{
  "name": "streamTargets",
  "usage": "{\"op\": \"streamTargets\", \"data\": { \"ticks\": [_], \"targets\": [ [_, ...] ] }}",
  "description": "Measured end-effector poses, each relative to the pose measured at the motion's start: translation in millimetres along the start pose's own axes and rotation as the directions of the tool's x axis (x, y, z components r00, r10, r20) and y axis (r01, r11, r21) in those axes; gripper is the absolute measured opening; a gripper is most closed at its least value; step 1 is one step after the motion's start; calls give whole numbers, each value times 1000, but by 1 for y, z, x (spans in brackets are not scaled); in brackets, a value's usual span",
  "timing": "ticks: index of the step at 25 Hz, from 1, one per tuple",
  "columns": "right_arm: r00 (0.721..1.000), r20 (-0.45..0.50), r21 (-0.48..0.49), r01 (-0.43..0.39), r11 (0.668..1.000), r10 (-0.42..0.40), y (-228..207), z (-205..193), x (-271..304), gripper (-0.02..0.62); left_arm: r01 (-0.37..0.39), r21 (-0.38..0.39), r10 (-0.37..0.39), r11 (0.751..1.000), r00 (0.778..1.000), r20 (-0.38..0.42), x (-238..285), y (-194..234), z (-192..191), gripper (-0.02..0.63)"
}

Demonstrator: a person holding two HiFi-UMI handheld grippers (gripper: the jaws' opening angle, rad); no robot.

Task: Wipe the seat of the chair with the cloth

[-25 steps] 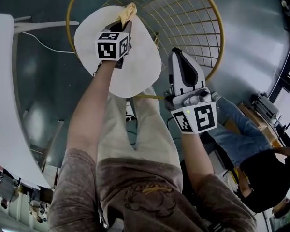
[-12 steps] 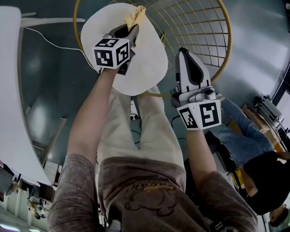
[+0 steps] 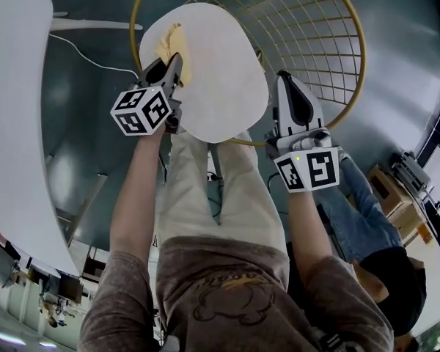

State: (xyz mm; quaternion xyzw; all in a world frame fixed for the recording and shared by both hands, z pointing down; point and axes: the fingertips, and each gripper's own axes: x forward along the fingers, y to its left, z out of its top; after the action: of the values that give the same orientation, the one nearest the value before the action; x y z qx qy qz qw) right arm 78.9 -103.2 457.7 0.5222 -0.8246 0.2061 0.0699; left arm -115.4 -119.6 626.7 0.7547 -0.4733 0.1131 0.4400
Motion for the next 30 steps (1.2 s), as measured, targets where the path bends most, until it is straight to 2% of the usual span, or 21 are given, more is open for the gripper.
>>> {"op": "streamTargets", "data": {
  "ticks": [7,14,17,22,26,30],
  "targets": [
    [1000,3,-1,-11,1000,11,9,-5,0,25,-116,-9,117,993,992,54,-66,44,-3,46],
    [1000,0,2,-19,1000,19,16,-7,2,25,-223,-16,224,975,974,35,-122,88,-16,46],
    [1000,-7,3,-20,1000,20,18,-10,3,25,-252,-18,253,967,967,14,-123,100,-29,46],
    [1000,-18,7,-19,1000,19,19,-13,3,25,-252,-8,252,968,968,-15,-108,99,-43,46],
    [1000,-22,9,-19,1000,19,17,-14,2,25,-259,-49,258,965,966,-32,-87,100,-58,46],
    [1000,-18,21,-22,1000,22,16,-14,1,25,-228,-84,224,970,973,-59,-65,91,-66,46]
  ]
}}
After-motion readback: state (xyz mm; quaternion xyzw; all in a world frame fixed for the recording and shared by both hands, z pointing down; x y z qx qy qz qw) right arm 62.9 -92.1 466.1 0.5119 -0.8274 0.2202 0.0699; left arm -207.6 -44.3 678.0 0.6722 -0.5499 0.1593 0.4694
